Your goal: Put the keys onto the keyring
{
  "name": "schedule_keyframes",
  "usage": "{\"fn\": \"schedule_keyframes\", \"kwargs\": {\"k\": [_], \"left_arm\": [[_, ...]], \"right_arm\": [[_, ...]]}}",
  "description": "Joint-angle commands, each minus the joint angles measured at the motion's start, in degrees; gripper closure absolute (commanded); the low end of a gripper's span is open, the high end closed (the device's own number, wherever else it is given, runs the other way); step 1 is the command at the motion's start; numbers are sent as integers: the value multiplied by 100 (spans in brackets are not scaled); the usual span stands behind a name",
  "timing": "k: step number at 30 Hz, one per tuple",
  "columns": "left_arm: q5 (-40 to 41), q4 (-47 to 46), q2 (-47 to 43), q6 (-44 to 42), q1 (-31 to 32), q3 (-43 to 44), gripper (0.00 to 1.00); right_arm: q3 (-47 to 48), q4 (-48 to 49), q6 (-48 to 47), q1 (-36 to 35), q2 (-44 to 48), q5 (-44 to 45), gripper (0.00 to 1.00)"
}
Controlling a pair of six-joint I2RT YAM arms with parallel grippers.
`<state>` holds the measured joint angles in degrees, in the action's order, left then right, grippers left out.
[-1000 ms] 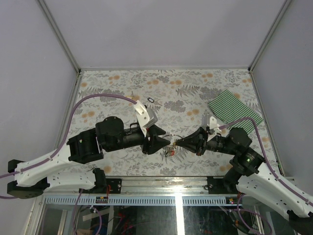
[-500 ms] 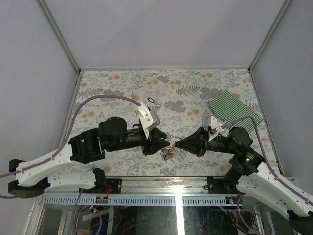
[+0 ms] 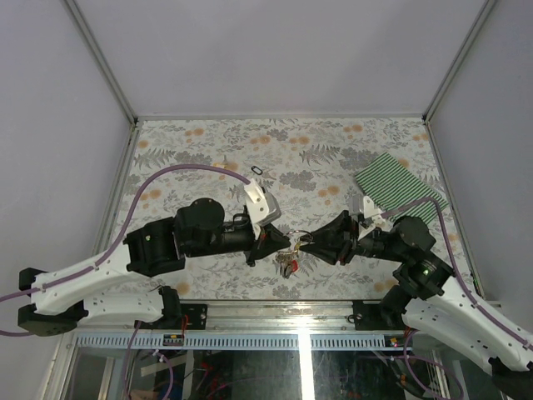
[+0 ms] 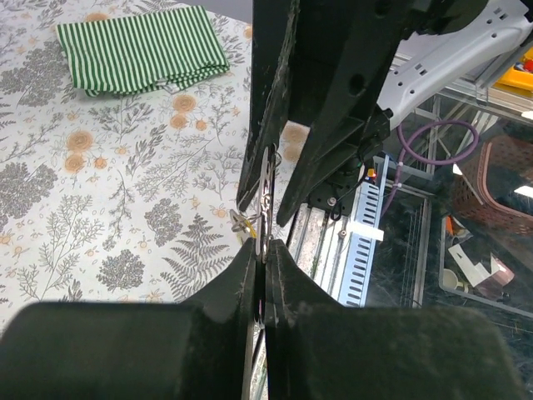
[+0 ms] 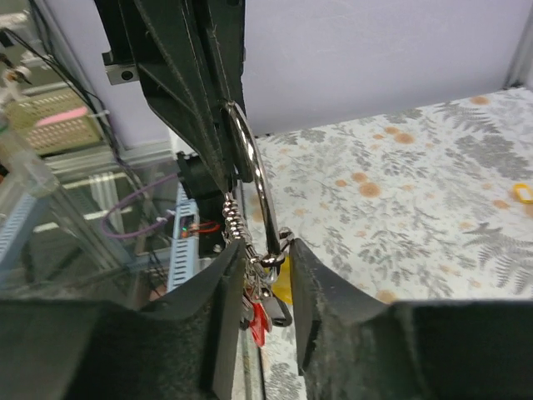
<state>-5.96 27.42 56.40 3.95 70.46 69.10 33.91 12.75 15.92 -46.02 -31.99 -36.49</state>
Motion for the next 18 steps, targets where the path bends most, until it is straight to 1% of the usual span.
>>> {"fn": "schedule_keyframes", "kwargs": {"k": [1, 5, 10, 14, 18], "left_arm": [[201, -64, -8, 24, 3, 200, 100], [349, 83, -15, -6, -3, 250, 100], [454, 248, 8, -47, -3, 335, 100], [424, 345, 65, -68, -4, 377, 100], [320, 386, 144, -94, -2, 424, 100]], "right_arm": [[597, -864, -868, -21, 164, 340, 63], [896, -1975, -1405, -21, 319, 651, 55], [1184, -2793, -1773, -21, 568, 1083, 51], [1329, -2876, -1875, -21, 632, 1318, 49], [1346, -2680, -1842, -21, 513, 1200, 46]]}}
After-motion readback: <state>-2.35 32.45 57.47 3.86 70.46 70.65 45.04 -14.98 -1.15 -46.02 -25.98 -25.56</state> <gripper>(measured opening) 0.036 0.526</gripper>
